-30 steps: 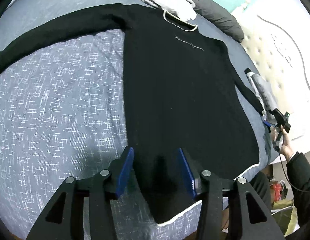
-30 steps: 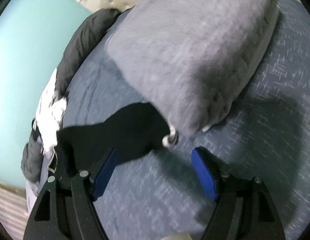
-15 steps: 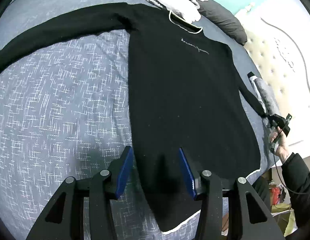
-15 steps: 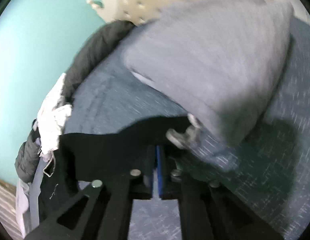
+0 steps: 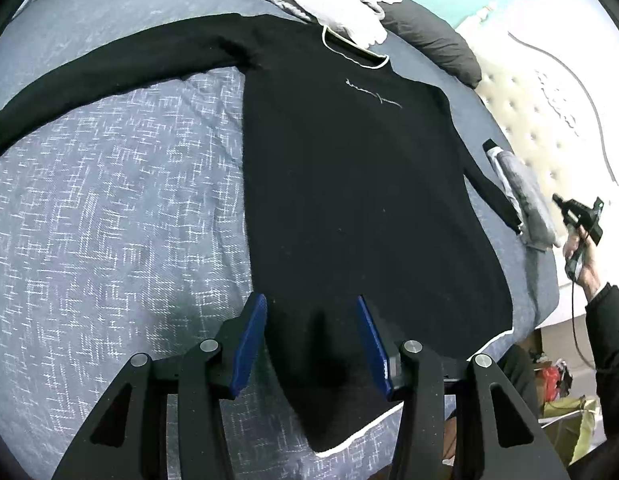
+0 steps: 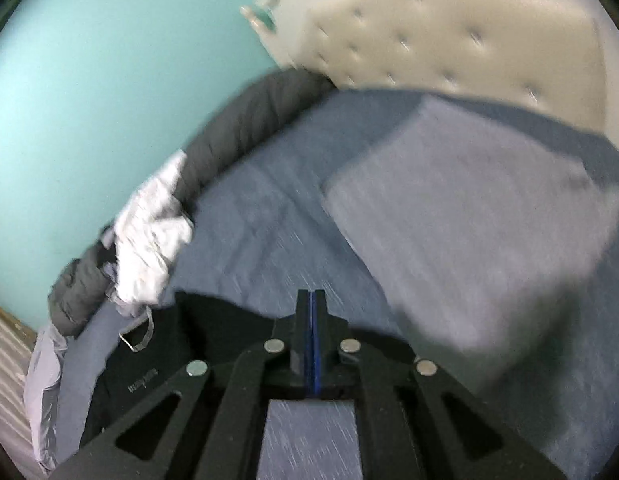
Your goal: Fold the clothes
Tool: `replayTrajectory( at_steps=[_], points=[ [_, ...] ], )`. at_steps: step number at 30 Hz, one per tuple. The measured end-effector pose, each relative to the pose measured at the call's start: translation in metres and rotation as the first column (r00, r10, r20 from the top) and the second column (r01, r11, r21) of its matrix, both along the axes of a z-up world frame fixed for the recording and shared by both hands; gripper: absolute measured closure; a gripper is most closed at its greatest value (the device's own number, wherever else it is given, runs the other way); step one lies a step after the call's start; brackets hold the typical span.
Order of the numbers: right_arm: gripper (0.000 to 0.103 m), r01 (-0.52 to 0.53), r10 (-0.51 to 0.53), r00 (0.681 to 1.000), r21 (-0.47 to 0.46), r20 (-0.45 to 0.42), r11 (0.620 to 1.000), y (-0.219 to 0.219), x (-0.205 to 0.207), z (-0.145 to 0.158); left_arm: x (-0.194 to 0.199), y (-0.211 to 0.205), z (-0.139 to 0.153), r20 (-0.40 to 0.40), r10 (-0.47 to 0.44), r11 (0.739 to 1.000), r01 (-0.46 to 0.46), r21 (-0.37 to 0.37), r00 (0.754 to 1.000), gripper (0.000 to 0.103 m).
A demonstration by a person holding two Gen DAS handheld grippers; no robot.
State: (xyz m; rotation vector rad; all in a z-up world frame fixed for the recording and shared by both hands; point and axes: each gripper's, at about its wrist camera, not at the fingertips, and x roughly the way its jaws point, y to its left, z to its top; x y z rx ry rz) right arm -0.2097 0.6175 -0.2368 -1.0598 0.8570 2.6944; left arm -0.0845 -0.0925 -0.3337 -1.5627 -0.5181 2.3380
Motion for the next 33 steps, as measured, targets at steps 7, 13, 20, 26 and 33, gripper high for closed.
replayTrajectory(
  at_steps=[7, 13, 20, 26, 33],
  points=[
    [0.046, 0.096, -0.081, 0.984, -0.088, 0.158, 0.992, -0.006, 0.031, -0.08, -0.003, 0.005, -0.002, 0.006, 0.002, 1.0, -0.003, 0.013, 1.0, 0.052],
    [0.043, 0.197, -0.169, 0.975, -0.211, 0.143, 0.958, 0.0, 0.027, -0.119, -0.005, 0.009, 0.004, -0.004, -0.009, 1.0, 0.009, 0.005, 1.0, 0.051],
    [0.043, 0.259, -0.238, 0.965, -0.237, 0.113, 0.936, 0.003, 0.009, -0.131, -0.009, 0.006, 0.003, 0.003, -0.001, 1.0, 0.001, -0.003, 1.0, 0.05],
    [0.094, 0.242, -0.224, 0.968, -0.173, 0.113, 0.955, -0.007, -0.01, -0.125, -0.01, 0.008, -0.001, 0.007, -0.006, 1.0, 0.006, -0.008, 1.0, 0.05],
    [0.098, 0.08, -0.081, 0.996, -0.034, -0.024, 0.996, -0.032, -0.017, -0.065, -0.009, 0.009, 0.001, -0.009, -0.008, 1.0, 0.008, -0.005, 1.0, 0.05]
  ],
)
